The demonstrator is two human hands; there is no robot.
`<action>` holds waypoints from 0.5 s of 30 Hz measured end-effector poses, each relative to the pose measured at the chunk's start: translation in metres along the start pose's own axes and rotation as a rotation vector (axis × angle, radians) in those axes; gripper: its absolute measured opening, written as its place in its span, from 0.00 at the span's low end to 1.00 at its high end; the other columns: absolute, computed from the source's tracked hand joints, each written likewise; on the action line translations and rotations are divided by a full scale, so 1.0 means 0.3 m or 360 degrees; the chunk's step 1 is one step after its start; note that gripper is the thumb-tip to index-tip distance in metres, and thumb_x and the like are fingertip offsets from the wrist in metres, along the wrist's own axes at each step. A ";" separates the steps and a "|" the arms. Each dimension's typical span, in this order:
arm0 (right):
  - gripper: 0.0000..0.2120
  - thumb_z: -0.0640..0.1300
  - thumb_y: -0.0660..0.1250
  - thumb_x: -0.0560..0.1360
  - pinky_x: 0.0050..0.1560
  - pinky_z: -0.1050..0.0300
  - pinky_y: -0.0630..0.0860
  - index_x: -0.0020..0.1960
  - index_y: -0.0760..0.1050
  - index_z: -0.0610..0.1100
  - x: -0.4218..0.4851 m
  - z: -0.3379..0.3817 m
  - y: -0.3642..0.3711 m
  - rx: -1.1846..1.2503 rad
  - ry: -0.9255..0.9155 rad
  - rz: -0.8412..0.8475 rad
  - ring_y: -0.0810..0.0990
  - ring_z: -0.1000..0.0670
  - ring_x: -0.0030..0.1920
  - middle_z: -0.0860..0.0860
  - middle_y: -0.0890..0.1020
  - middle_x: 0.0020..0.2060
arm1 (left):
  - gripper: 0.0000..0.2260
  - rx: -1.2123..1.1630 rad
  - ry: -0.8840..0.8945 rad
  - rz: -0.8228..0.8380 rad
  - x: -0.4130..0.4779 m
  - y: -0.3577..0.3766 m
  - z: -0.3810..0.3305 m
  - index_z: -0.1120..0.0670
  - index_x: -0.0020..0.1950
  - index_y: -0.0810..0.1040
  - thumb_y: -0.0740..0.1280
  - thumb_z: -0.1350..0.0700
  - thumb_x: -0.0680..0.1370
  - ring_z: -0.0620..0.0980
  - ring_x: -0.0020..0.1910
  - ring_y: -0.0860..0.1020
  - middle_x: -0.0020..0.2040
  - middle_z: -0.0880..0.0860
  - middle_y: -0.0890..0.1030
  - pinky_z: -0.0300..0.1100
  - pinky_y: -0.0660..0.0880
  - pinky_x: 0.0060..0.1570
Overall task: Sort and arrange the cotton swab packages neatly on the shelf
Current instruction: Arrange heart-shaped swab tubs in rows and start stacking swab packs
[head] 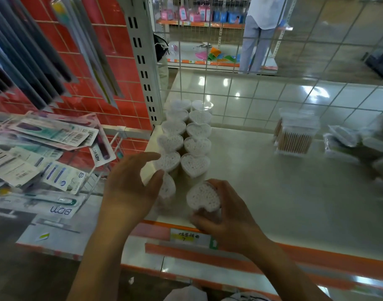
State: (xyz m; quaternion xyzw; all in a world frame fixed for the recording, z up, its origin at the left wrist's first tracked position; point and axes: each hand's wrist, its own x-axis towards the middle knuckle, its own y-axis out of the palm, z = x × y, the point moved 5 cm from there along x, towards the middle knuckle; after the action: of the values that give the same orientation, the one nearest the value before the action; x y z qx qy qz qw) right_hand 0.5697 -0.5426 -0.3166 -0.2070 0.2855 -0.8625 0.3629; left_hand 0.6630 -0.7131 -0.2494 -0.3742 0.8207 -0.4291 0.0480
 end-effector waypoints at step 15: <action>0.26 0.57 0.72 0.70 0.47 0.68 0.74 0.62 0.69 0.48 0.016 0.040 0.021 -0.0069 0.0017 -0.0008 0.75 0.56 0.49 0.53 0.76 0.54 | 0.14 -0.0104 -0.0179 0.0037 -0.018 0.026 0.040 0.46 0.59 0.78 0.70 0.50 0.73 0.46 0.50 0.76 0.52 0.46 0.77 0.41 0.71 0.49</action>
State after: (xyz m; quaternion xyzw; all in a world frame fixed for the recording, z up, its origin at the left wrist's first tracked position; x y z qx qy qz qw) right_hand 0.5764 -0.5539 -0.3109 -0.2108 0.3056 -0.8582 0.3546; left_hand 0.6672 -0.7148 -0.2641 -0.3895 0.8345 -0.3798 0.0868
